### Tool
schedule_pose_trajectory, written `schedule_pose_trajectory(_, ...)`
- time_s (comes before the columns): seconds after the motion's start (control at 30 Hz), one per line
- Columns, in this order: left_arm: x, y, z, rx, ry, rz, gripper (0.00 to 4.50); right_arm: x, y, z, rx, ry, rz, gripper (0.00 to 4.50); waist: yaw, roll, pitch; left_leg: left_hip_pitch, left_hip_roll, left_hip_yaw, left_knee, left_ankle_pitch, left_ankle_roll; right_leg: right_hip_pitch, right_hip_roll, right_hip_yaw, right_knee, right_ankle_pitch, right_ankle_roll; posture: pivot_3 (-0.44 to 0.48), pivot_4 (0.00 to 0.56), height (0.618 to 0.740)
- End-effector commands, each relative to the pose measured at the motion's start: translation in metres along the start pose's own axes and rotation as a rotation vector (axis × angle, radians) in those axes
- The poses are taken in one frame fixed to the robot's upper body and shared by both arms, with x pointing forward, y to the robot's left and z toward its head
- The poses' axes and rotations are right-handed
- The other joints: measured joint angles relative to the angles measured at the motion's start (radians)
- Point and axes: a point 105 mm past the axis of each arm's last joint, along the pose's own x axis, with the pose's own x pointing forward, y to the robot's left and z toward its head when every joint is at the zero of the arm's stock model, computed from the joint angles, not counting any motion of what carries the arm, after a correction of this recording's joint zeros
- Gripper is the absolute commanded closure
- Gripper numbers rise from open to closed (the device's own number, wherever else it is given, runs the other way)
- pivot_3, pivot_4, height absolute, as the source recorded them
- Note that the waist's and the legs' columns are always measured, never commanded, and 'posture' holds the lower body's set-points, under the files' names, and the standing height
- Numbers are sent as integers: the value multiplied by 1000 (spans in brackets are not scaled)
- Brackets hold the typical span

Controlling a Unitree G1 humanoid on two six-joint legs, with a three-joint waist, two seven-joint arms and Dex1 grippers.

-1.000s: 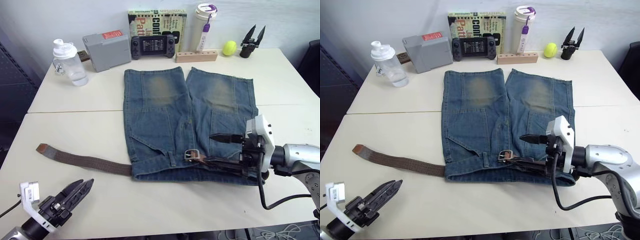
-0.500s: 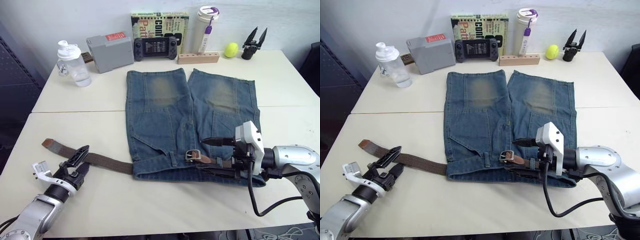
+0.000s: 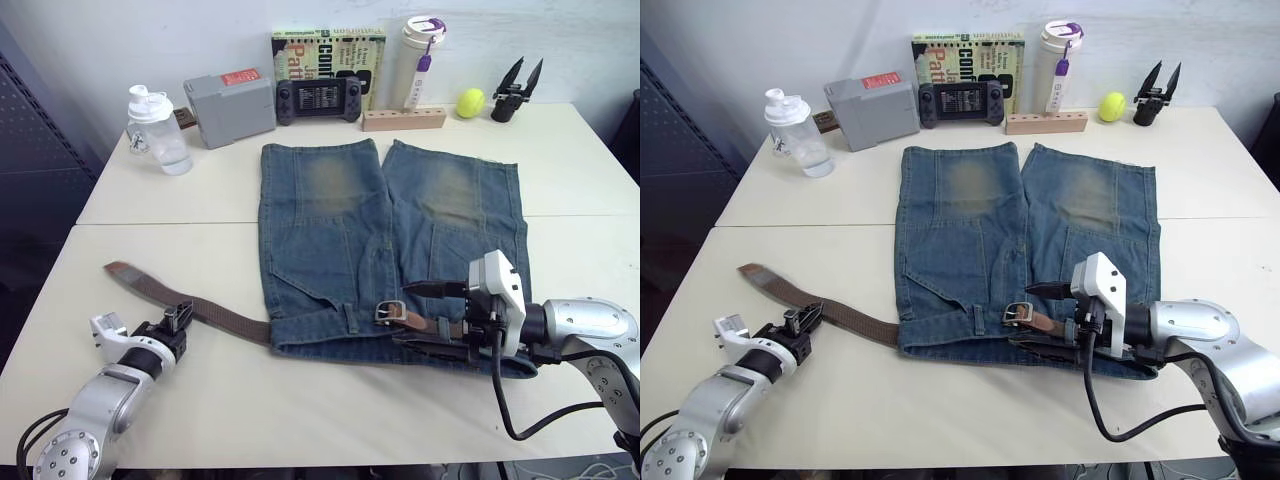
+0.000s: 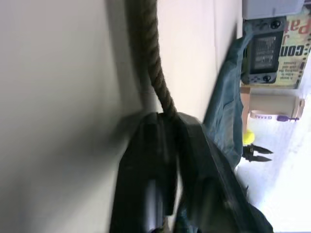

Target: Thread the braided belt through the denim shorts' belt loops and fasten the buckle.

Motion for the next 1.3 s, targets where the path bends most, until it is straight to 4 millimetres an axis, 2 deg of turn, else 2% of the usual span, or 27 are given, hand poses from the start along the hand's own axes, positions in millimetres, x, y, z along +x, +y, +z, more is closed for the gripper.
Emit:
schedule_pose_trajectory(0.03,6,-5,-2,123,22,6,4403,-3,1,8,-31,-25,-7,0,3,0,0,0,0,0,0,0,0,0,0,0,0,0,0,0,150,731)
schedule_pose_trajectory(0.13,10,-33,5,456,20,-59,4403,-2,0,8,-31,-24,-12,0,2,-5,2,-1,0,1,0,0,0,-1,0,-1,0,0,0,0,150,731)
schedule_pose_trajectory(0.23,8,-83,-7,1119,8,-232,4403,-1,-2,11,-52,-23,-17,0,-3,-8,3,-6,0,5,0,0,-1,-4,3,-2,-1,0,0,0,150,731)
schedule_pose_trajectory(0.27,6,-92,-13,1281,7,-285,4403,-1,-2,12,-58,-23,-17,0,-6,-8,4,-7,0,6,-1,1,-2,-5,4,-3,-2,0,0,0,150,731)
schedule_pose_trajectory(0.3,4,-98,-24,1526,14,-345,4403,0,-2,14,-67,-26,-21,0,-11,-7,3,-7,0,7,-2,0,-3,-5,4,-3,-3,0,0,0,150,731)
schedule_pose_trajectory(0.37,-1,-100,-48,1986,44,-504,4403,3,-5,18,-104,-33,-38,0,-22,-7,3,-6,0,9,-8,0,-3,-6,4,-2,-5,0,0,0,150,731)
schedule_pose_trajectory(0.4,-3,-96,-57,2155,65,-573,4403,4,-6,19,-127,-34,-49,0,-30,-6,3,-6,-1,10,-11,1,-4,-7,4,-2,-6,0,0,0,150,731)
schedule_pose_trajectory(0.47,-6,-82,-72,2433,129,-709,4403,13,-8,20,-219,-19,-74,0,-43,-6,3,-3,0,13,-21,2,-9,-10,6,-4,-8,-2,2,0,150,731)
schedule_pose_trajectory(0.5,-5,-74,-75,2515,160,-738,4403,18,-9,21,-281,-12,-92,0,-50,-6,3,-4,2,14,-23,2,-11,-13,8,-4,-8,-3,1,0,150,731)
schedule_pose_trajectory(0.63,0,-56,-78,2551,205,-760,4403,34,-4,25,-490,-9,-113,0,-57,-8,5,-7,10,17,-31,6,-19,-24,14,-5,-4,-8,-8,0,150,731)
schedule_pose_trajectory(0.77,5,-53,-78,2518,199,-751,4403,47,4,28,-597,-40,-110,0,-50,-10,6,-7,14,16,-31,9,-23,-27,17,-5,3,-11,-12,0,150,731)
schedule_pose_trajectory(0.83,8,-59,-79,2488,161,-754,4403,61,12,22,-688,-30,-103,0,-48,-13,8,-7,14,16,-27,9,-23,-27,15,-4,7,-10,-12,0,150,731)
schedule_pose_trajectory(0.93,9,-61,-82,2452,153,-774,4403,75,12,9,-793,18,-114,0,-45,-19,10,-8,13,16,-18,9,-22,-26,12,-3,14,-10,-12,0,150,731)
schedule_pose_trajectory(1.07,8,-60,-81,2454,150,-776,4403,79,11,2,-833,41,-124,0,-36,-19,10,-7,13,14,-16,9,-21,-25,10,-3,16,-10,-12,0,150,731)
schedule_pose_trajectory(1.23,8,-58,-79,2435,147,-748,4403,76,6,3,-835,40,-158,0,-35,-19,10,-8,14,13,-16,9,-21,-25,11,-5,16,-11,-13,0,150,731)
schedule_pose_trajectory(1.3,8,-56,-76,2420,147,-722,4500,71,3,2,-837,53,-170,527,-32,-19,10,-8,13,13,-15,9,-21,-25,11,-4,17,-11,-13,0,150,731)
